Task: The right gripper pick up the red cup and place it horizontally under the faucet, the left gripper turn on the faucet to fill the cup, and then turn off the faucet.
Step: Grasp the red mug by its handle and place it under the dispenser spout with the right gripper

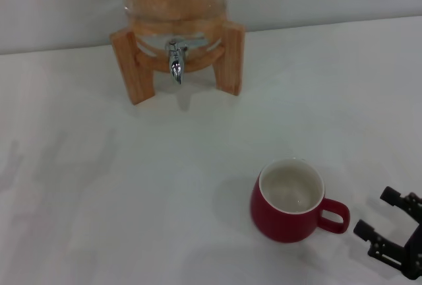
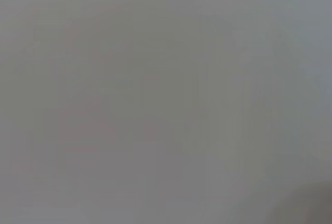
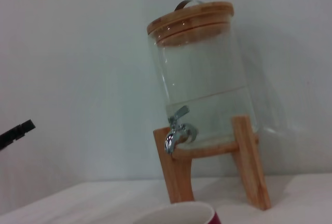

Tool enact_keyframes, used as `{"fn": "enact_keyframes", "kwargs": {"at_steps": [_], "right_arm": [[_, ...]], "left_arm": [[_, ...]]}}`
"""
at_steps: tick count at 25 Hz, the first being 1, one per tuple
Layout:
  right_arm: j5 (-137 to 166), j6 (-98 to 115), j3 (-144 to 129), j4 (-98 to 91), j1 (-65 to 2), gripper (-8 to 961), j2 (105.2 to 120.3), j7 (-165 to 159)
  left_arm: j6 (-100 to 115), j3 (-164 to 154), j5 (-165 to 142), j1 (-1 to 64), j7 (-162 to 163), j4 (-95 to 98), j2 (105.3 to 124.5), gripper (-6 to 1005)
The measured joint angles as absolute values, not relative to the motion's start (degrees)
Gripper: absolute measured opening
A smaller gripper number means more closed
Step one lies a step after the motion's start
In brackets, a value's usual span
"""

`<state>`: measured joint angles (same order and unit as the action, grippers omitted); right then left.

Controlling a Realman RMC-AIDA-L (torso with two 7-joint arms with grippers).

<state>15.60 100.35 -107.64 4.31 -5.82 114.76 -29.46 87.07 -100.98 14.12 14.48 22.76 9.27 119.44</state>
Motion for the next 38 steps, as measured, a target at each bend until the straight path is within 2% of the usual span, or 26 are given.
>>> {"fn": "enact_keyframes", "kwargs": {"at_steps": [38], "right_arm": [[17.2,90.4,-108.3,0.5,-7.6,869,115.2,-29.8]], "left_arm": [[86.8,-101.9,13.5,14.1,22.9,9.3,119.46,847]]}}
